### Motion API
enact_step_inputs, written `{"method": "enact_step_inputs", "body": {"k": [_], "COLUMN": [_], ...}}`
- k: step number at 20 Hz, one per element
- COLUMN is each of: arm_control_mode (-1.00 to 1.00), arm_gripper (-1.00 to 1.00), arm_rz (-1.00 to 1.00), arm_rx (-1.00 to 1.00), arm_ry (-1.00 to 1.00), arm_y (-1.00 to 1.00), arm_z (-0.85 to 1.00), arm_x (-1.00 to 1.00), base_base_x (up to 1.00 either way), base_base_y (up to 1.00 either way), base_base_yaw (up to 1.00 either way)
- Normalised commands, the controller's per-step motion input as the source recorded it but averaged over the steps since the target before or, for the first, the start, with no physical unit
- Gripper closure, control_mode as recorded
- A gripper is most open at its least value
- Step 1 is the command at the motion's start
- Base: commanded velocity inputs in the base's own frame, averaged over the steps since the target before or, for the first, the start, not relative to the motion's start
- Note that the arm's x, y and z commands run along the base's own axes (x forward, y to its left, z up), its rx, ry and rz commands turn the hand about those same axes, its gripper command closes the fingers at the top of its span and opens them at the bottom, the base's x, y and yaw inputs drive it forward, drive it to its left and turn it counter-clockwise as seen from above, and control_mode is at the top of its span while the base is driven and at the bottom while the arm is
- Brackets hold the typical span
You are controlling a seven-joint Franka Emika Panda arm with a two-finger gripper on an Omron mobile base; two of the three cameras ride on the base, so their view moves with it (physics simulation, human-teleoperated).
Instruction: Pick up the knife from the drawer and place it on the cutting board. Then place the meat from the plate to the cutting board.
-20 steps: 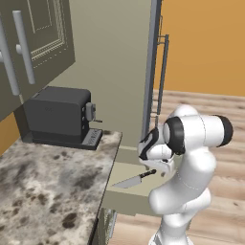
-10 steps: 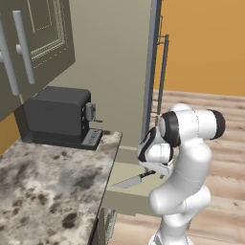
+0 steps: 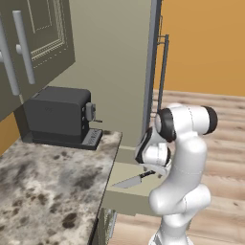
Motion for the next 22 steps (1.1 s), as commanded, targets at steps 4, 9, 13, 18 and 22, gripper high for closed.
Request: {"method": "enact_step_inputs", "body": {"k": [4,9,13,18,22], "arm_control_mode": [-1.0,-1.0,-1.0,-1.0,-1.0], "arm_gripper": [-1.0,-1.0,-1.0,-1.0,-1.0], "arm_rz": [0.0,0.0,0.0,0.0,0.0], "arm_rx": [0.0,0.0,0.0,0.0,0.0], "arm_ry": [-0.02,0.0,0.0,0.0,0.0], "arm_y": [0.0,0.0,0.0,0.06,0.03], "arm_z": [-0.17,-0.21,-0.21,-0.32,-0.31], "arm_x": [0.29,0.29,0.28,0.27,0.36], "base_base_x": [0.0,0.0,0.0,0.0,0.0], "base_base_y": [0.0,0.0,0.0,0.0,0.0], "base_base_yaw": [0.0,0.0,0.0,0.0,0.0]}}
